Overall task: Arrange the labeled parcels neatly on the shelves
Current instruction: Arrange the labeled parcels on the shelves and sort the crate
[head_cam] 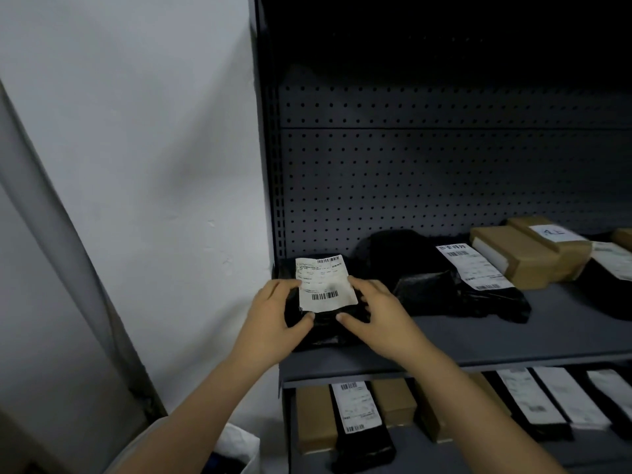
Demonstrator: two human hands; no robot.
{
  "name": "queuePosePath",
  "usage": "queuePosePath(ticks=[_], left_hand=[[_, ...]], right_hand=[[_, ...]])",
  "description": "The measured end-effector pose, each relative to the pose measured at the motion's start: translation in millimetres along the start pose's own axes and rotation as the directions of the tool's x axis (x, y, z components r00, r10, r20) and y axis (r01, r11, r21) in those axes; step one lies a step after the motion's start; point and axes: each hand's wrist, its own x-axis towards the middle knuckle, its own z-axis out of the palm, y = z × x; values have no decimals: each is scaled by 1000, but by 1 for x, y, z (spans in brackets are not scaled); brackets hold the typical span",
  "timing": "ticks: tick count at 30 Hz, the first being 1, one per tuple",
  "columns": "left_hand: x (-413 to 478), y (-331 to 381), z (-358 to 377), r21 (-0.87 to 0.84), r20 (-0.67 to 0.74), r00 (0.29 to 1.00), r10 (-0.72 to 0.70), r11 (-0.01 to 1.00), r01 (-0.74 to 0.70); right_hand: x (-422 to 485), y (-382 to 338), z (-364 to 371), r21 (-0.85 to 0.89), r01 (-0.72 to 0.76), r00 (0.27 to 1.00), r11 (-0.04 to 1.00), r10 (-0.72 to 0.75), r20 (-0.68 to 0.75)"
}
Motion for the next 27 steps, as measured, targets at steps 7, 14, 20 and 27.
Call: queuePosePath(ticks=[7, 14, 20, 27], left_hand=[[15, 46, -24, 288, -65, 934, 353, 902, -321], [31, 81, 0, 385, 37, 872, 487, 799, -462], [47, 99, 36, 421, 69, 869, 490, 775, -471], [67, 105, 83, 448, 145, 946, 291, 833, -325]], right_hand=[[-21, -12, -45, -296, 155, 970, 942, -202, -135], [-29, 9, -92, -399, 111, 964, 910, -197, -181], [-19, 48, -118, -395, 107, 968, 913, -186, -167], [8, 99, -133, -373, -62, 998, 926, 67, 0]])
